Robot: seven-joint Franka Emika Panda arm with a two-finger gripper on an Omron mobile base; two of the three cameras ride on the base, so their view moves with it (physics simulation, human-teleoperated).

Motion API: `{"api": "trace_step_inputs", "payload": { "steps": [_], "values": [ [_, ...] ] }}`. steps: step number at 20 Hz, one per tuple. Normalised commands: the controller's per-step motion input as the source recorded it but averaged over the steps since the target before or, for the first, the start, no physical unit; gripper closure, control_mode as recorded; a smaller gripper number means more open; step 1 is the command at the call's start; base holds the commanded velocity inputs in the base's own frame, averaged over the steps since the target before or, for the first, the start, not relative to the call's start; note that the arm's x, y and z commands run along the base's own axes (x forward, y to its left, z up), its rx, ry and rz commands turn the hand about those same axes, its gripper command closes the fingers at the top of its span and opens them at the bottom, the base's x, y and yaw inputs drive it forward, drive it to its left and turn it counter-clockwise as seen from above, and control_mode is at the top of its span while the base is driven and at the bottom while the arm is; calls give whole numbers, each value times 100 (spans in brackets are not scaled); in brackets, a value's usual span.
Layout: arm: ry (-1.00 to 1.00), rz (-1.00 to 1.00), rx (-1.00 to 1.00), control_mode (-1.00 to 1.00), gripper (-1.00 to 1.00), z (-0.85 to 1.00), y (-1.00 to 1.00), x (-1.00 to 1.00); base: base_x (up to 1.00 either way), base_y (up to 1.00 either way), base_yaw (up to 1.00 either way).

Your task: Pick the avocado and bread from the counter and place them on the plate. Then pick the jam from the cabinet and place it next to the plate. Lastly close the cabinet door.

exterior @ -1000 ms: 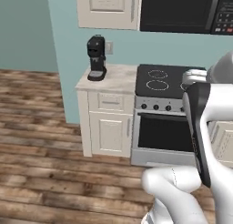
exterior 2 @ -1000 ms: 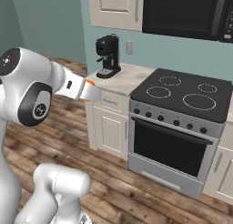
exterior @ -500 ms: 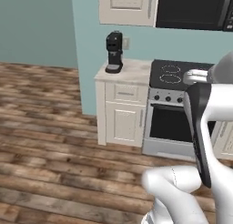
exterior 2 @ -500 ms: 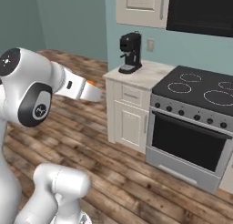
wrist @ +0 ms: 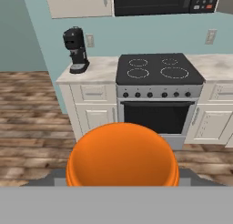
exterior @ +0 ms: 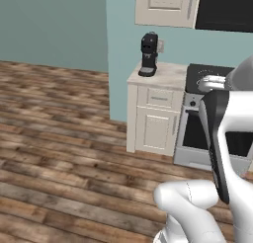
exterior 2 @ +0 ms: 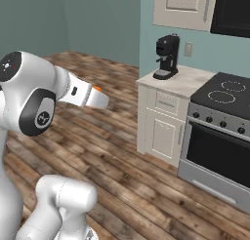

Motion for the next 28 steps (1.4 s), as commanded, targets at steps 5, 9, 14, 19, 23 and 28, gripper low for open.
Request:
{"api": "trace_step_inputs", "payload": {
  "steps": [5, 9, 14, 19, 23, 28],
  "values": [
    [0, 0, 0, 100, 100, 0, 0, 0, -9, 58, 23],
    [0, 0, 0, 100, 100, 0, 0, 0, -10, 59, 23],
    [0, 0, 0, 100, 100, 0, 0, 0, -9, 58, 22],
    [0, 0, 0, 100, 100, 0, 0, 0, -13, 57, 21],
    [0, 0, 0, 100, 100, 0, 0, 0, -16, 52, 20],
    [0, 0, 0, 100, 100, 0, 0, 0, -6, 47, 16]
  ]
}}
